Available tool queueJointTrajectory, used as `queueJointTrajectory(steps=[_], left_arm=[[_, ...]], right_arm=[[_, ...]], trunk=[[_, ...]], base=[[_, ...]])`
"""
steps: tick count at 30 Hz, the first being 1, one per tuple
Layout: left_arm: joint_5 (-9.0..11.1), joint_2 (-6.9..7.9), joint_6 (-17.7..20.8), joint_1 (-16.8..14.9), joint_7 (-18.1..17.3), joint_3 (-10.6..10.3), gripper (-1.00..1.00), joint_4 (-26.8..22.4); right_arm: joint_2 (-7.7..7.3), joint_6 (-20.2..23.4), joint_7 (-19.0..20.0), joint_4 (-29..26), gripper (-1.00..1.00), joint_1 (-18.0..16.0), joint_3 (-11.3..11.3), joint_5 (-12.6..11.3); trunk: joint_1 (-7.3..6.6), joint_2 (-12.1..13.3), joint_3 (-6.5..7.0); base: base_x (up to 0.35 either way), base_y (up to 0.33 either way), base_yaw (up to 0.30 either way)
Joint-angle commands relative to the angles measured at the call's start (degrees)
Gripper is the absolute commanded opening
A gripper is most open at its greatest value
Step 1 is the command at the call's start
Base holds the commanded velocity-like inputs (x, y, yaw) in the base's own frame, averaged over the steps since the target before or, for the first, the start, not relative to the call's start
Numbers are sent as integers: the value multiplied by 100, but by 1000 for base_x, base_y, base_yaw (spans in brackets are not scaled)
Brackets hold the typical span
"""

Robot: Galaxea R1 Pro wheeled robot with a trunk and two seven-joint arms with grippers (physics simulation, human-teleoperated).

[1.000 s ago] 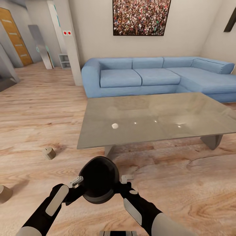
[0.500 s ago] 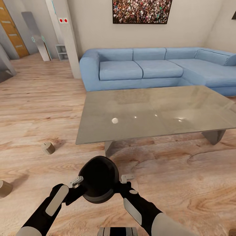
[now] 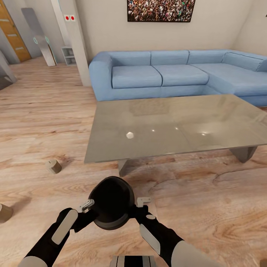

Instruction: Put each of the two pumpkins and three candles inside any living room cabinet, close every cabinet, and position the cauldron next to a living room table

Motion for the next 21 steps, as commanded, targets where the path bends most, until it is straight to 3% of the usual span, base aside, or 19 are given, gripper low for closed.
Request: queueJointTrajectory(steps=[1,13,21], left_arm=[[15,9,16,-1,65,-19,-100,-7],[15,6,16,-1,68,-11,-100,-7],[15,2,16,-1,69,-11,-100,-7]], right_arm=[[0,20,-38,-104,-100,-9,6,50],[0,21,-38,-104,-100,-9,9,51],[0,15,-38,-104,-100,-9,10,54]], trunk=[[1,-2,-4],[1,-2,-4],[21,-13,-181]], base=[[142,0,0],[74,0,0],[1,0,0]])
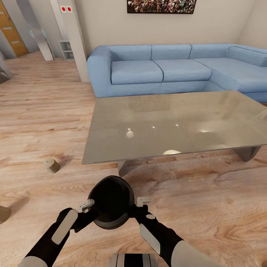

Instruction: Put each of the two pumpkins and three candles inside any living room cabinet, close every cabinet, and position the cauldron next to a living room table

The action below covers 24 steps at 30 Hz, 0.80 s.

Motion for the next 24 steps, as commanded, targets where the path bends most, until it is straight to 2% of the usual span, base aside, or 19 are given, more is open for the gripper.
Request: queueJointTrajectory(steps=[1,4,14,19,20,21,22,24], left_arm=[[1,8,17,-2,64,-17,-100,-7],[1,12,17,-2,64,-17,-100,-7],[1,11,17,-2,64,-17,-100,-7],[1,13,17,-2,64,-17,-100,-7],[3,15,17,-2,64,-17,-100,-7],[7,16,17,-2,64,-17,-100,-7],[8,16,17,-2,64,-17,100,-7],[13,17,17,-2,64,-12,100,-7]], right_arm=[[0,18,-39,-53,-100,-7,7,43],[0,17,-39,-50,-100,-8,5,41],[0,24,-39,-39,-100,-9,7,42],[0,24,-39,-28,-100,-8,5,39],[0,24,-39,-27,100,-8,4,40],[0,24,-42,-27,100,-5,1,42],[0,24,-44,-27,100,-7,3,42],[0,24,-41,-27,100,-8,5,42]], trunk=[[-2,-3,-5],[-2,-3,-5],[21,-15,-204],[21,-15,-204],[21,-15,-204],[21,-15,-204],[21,-15,-204],[21,-15,-204]], base=[[0,0,0],[0,0,0],[0,0,0],[0,0,0],[0,0,0],[0,0,0],[0,0,0],[0,0,0]])
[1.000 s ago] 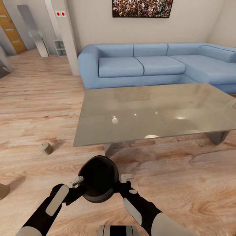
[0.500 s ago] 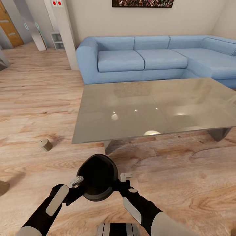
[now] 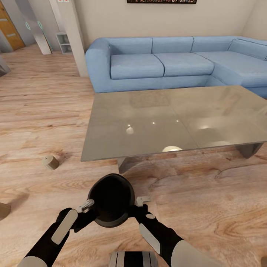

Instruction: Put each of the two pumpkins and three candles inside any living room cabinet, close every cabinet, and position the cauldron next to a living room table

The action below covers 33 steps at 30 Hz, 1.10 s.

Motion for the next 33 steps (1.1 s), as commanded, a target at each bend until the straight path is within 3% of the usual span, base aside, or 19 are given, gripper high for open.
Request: queueJointTrajectory(steps=[1,6,33], left_arm=[[38,8,12,-1,61,-18,100,-7],[41,8,12,-1,61,-16,100,-7],[51,3,72,-18,63,-16,100,-7]], right_arm=[[0,19,-42,-5,100,-6,24,-17],[0,19,-41,-5,100,-6,26,-16],[0,19,-41,4,100,-6,26,-16]], trunk=[[-1,-2,-5],[-1,-2,-5],[-70,34,594]], base=[[0,0,0],[0,0,0],[-12,0,0]])
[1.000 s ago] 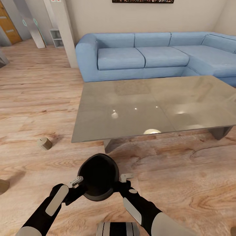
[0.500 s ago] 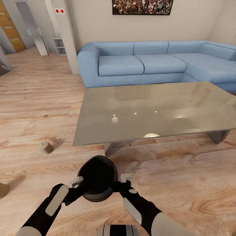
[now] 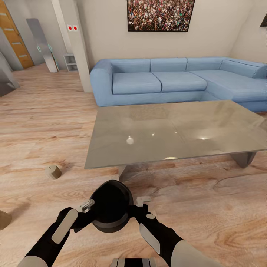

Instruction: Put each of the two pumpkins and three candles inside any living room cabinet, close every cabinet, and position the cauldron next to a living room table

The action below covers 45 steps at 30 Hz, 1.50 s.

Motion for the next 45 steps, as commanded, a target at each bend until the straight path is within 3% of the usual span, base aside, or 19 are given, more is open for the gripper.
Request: queueJointTrajectory(steps=[1,28,45], left_arm=[[59,9,-1,-2,60,-19,100,-9],[67,7,6,-2,56,-19,100,-18],[67,-14,8,-4,58,-19,100,-26]], right_arm=[[0,19,-44,-5,100,-5,23,-18],[0,13,-44,-59,100,-5,14,-26],[0,11,-44,-52,100,-1,14,-26]], trunk=[[-5,0,18],[-74,36,616],[-118,58,1031]], base=[[-56,0,0],[-74,16,0],[-202,65,-175]])
